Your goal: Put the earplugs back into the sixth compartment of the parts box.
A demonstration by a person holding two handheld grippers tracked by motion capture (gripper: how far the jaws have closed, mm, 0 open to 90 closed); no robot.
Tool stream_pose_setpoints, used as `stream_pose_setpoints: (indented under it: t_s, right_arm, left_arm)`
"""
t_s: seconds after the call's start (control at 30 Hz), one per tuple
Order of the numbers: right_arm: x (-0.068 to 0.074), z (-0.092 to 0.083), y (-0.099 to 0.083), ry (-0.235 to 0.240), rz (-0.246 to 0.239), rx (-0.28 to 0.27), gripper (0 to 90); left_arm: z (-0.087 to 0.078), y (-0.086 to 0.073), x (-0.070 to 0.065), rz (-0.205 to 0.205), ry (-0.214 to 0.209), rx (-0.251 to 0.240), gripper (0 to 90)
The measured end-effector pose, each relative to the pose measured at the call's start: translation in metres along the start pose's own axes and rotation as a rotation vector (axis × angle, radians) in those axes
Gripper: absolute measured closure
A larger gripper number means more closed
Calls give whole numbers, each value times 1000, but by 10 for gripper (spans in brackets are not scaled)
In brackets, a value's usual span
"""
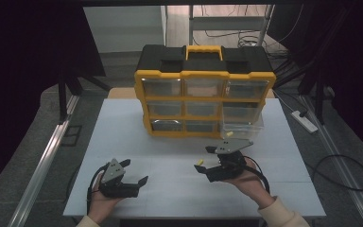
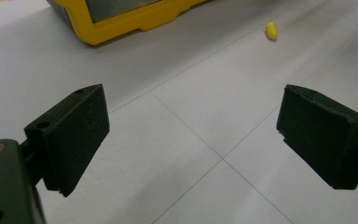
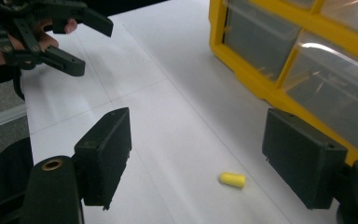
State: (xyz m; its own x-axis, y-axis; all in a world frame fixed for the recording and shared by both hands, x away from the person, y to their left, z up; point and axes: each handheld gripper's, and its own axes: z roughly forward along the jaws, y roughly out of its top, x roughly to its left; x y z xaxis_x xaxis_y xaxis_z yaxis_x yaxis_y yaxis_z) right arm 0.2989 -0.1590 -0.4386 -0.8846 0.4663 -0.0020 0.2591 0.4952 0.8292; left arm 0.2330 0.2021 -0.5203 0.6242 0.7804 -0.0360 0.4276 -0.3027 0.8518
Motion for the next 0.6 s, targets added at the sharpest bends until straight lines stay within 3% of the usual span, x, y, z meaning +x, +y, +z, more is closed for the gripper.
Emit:
stream_pose_setpoints:
  t_s: [0.43,0.6]
  right_arm:
    - [-5,27,-13,7,11,82,239]
    - [-7,46,-17,5,2,125,240]
  left_arm:
    - [0,0,0,0,1,-1,91]
    - [0,0,0,0,3,-1,91]
